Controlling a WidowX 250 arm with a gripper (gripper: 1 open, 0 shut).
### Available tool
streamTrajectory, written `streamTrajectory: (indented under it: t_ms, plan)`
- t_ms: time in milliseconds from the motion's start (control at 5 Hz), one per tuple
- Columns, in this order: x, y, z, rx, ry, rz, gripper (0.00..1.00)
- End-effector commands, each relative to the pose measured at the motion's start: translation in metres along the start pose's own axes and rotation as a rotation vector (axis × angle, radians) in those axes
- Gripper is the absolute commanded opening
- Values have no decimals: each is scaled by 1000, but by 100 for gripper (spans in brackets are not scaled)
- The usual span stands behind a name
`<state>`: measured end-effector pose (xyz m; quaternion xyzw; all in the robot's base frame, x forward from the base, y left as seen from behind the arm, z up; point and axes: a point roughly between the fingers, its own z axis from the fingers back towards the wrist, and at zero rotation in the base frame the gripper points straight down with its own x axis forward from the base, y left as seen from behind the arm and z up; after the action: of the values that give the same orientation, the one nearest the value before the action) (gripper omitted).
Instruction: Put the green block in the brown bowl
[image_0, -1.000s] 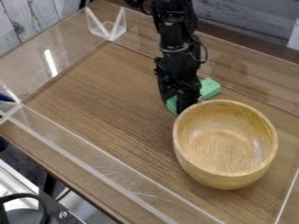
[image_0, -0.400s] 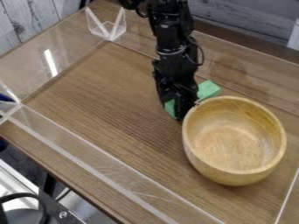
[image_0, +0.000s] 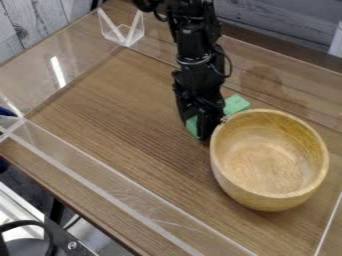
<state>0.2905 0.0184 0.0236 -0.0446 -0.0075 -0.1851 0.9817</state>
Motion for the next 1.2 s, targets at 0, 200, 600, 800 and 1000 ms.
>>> streamTrajectory:
  t_ms: [0,200,600,800,1000]
  plan:
    - [6,-1,19,29,-48,-11,0]
    - [5,-2,23,28,-52,-8,0]
    - [5,-5,30,26,-63,-1,0]
    - [5,-7,31,24,-65,0,0]
    - [6,-10,40,32,-83,3,0]
